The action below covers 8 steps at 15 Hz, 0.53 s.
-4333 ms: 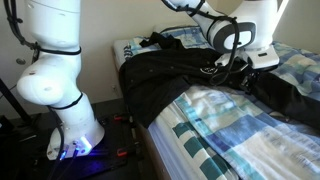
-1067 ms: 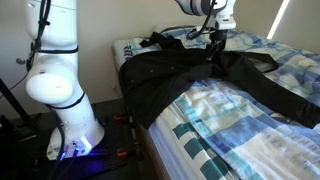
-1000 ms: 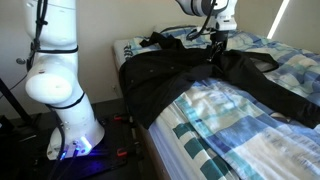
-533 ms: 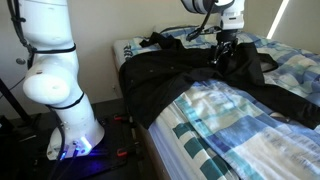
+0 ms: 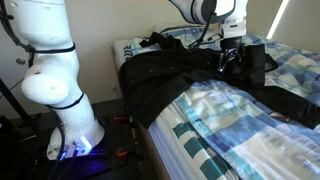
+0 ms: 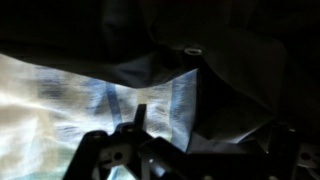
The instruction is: Fold the coat
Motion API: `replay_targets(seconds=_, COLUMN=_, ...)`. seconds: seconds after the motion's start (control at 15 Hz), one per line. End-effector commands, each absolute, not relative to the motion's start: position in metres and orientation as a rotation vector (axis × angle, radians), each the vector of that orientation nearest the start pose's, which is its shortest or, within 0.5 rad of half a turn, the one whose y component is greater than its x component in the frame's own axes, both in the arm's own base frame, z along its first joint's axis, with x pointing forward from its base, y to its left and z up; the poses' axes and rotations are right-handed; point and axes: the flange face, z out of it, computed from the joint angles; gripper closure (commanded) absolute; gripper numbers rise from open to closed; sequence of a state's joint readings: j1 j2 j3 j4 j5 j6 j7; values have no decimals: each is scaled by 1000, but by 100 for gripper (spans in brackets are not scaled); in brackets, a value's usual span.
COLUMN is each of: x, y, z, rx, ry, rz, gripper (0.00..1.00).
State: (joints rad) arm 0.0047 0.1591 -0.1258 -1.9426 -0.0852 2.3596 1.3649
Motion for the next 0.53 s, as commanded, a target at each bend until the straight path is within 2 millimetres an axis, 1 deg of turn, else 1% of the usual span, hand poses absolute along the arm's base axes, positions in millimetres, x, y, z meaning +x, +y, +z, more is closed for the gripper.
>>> replay_targets(seconds=0.0, x=613, y=-73, z=429, rx=-2296, ry=1988, rz=-399, gripper=0)
replay_targets(seconds=0.07, x=615, y=-73, z=431, rx=-2272, ry=2017, rz=-388, gripper=0)
replay_targets(seconds=0.2, x=621, y=-82, z=432, rx=-2152, ry=2113, rz=-352, gripper=0)
replay_targets(seconds=0.33, x=623, y=-95, z=437, rx=-2007, ry=2199, rz=-314, gripper=0)
replay_targets(seconds=0.47, x=624, y=-110, z=445, rx=-1879, ry=2268, rz=-312, gripper=0)
